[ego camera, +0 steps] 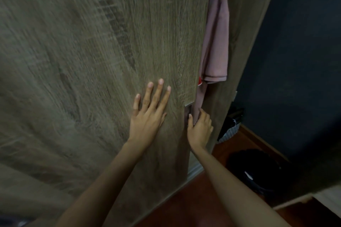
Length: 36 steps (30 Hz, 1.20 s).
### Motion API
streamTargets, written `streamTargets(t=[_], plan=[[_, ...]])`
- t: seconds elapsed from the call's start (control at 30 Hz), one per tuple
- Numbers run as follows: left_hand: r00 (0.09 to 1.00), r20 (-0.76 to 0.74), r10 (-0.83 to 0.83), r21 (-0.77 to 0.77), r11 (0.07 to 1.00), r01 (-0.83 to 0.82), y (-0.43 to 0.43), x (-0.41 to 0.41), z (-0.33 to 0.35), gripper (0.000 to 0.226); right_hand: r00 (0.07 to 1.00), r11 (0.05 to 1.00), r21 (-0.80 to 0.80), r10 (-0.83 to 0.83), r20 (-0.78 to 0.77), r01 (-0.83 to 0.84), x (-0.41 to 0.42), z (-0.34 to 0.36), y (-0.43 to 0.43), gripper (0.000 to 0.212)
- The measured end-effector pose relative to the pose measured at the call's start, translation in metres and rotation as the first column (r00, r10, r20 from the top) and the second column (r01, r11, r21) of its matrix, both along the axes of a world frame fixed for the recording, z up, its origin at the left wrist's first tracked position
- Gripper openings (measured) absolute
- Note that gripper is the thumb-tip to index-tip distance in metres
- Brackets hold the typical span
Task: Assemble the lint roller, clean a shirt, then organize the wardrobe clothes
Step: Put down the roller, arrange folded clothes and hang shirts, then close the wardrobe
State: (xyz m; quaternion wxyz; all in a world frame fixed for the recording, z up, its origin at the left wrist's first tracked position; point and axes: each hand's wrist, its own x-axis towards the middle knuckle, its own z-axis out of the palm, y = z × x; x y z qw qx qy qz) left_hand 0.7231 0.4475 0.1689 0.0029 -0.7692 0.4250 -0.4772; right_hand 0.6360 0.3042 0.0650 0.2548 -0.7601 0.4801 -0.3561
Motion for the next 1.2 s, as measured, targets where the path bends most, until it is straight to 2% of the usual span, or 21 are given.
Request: streamTargets(t=[0.23, 0.4, 0.57, 0.77, 0.93, 1.2], plan=[[1.000, 0.003, -0.025, 0.013, 1.000, 0.024, -0.053, -0.010, 0.001, 0.081, 0.996, 0.995, 0.059, -0.085, -0.027, 0.086, -0.012, 0.005, -0.050, 0.068], [0.999, 0.027, -0.026, 0.020, 0.999, 0.025, -0.085, -0.016, 0.001, 0.080, 0.992, 0.990, 0.065, -0.122, -0.019, 0.123, -0.017, 0.003, -0.084, 0.076], [0.999, 0.012, -0.039, 0.024, 0.999, 0.039, -0.113, -0.022, 0.001, 0.080, 0.996, 0.990, 0.105, -0.093, 0.008, 0.092, -0.023, 0.000, -0.113, 0.081], [0.999, 0.031, -0.032, 0.020, 0.999, 0.031, -0.137, -0.026, 0.000, 0.082, 0.996, 0.983, 0.178, 0.028, 0.090, -0.043, -0.036, -0.002, -0.146, 0.090], [0.999, 0.031, -0.024, 0.021, 1.000, 0.023, -0.155, -0.032, 0.000, 0.082, 0.988, 0.972, 0.200, 0.102, 0.113, -0.123, -0.043, -0.002, -0.171, 0.085], [0.999, 0.054, -0.007, 0.028, 1.000, 0.006, -0.170, -0.032, -0.001, 0.076, 0.986, 0.979, 0.154, 0.115, 0.120, -0.133, -0.046, -0.002, -0.186, 0.058]])
